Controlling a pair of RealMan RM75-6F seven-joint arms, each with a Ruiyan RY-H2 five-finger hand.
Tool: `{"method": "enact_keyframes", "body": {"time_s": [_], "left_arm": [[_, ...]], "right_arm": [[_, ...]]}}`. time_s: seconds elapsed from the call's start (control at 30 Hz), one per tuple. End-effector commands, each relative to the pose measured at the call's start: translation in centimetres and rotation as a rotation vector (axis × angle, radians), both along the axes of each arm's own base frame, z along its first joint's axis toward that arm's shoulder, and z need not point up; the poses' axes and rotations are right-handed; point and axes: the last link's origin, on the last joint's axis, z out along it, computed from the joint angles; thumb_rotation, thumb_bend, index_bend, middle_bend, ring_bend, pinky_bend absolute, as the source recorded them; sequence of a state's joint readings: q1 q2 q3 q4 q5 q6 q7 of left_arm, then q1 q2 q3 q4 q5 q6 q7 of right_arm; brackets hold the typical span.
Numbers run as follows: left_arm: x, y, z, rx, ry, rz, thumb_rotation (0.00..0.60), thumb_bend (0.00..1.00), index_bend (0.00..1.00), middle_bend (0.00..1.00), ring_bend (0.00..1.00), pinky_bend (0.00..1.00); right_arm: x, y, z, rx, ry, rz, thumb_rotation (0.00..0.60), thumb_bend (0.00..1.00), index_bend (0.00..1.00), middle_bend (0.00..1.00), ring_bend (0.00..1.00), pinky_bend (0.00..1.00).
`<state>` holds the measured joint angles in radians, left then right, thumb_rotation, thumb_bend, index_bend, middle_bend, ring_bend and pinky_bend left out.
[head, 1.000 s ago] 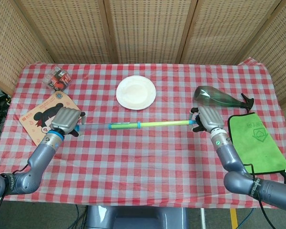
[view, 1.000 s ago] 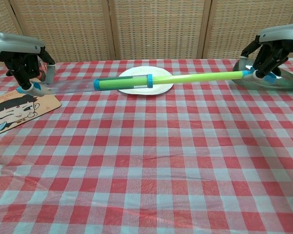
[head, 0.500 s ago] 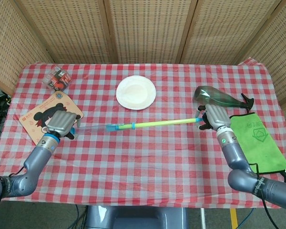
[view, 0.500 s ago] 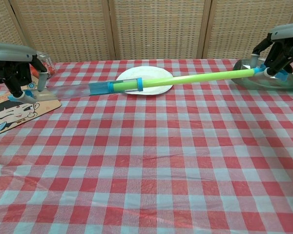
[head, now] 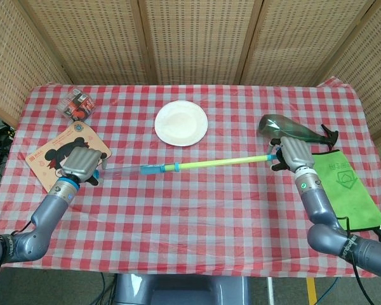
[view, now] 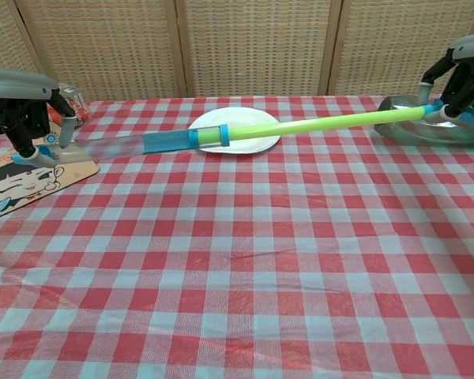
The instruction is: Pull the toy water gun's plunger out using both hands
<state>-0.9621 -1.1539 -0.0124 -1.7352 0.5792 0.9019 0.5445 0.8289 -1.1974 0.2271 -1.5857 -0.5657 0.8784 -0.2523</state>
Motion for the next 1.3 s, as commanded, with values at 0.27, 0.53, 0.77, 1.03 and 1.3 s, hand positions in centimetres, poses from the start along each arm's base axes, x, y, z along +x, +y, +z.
{"method": "enact_keyframes", "body": {"time_s": [0.27,0.53,0.77,1.03,1.3], "left_arm": [[0.2,0.0,-0.1,-0.002,-0.002,-0.004,0.6,0.42,0.63,0.88,0.8,0.7],[0.0,-0.4,-0.1,-0.039,0.053,0.001,0.6,0.31,0.19,0.19,0.27,0.29],[0.7,-1.2,-0.5,-0.093,0.038,0.015,0.6,0.21,0.0,0.0,0.0,0.0],[0.7,-2.3,0.0,-0.065,-0.042,0.008,0.6,0.21,0.0,0.0,0.0,0.0],[-1.9,-5.8,1.1,0.098,-0.173,-0.101,0.6,0.21,0.0,0.0,0.0,0.0]], "right_arm": [[-0.8,0.1,0.2,-0.007,0.016,-0.021,0.6,0.56,0.84,1.0,1.0,0.73],[-1.9,1.0,0.1,0.087,0.102,-0.044,0.6,0.28,0.39,0.51,0.5,0.24],[-3.2,0.9,-0.4,0.16,0.191,-0.08,0.6,0.14,0.0,0.0,0.0,0.0],[-3.5,1.5,-0.3,0.105,0.195,-0.06,0.6,0.13,0.0,0.0,0.0,0.0],[-4.1,5.2,0.2,-0.043,0.193,0.102,0.6,0.13,0.0,0.0,0.0,0.0]]}}
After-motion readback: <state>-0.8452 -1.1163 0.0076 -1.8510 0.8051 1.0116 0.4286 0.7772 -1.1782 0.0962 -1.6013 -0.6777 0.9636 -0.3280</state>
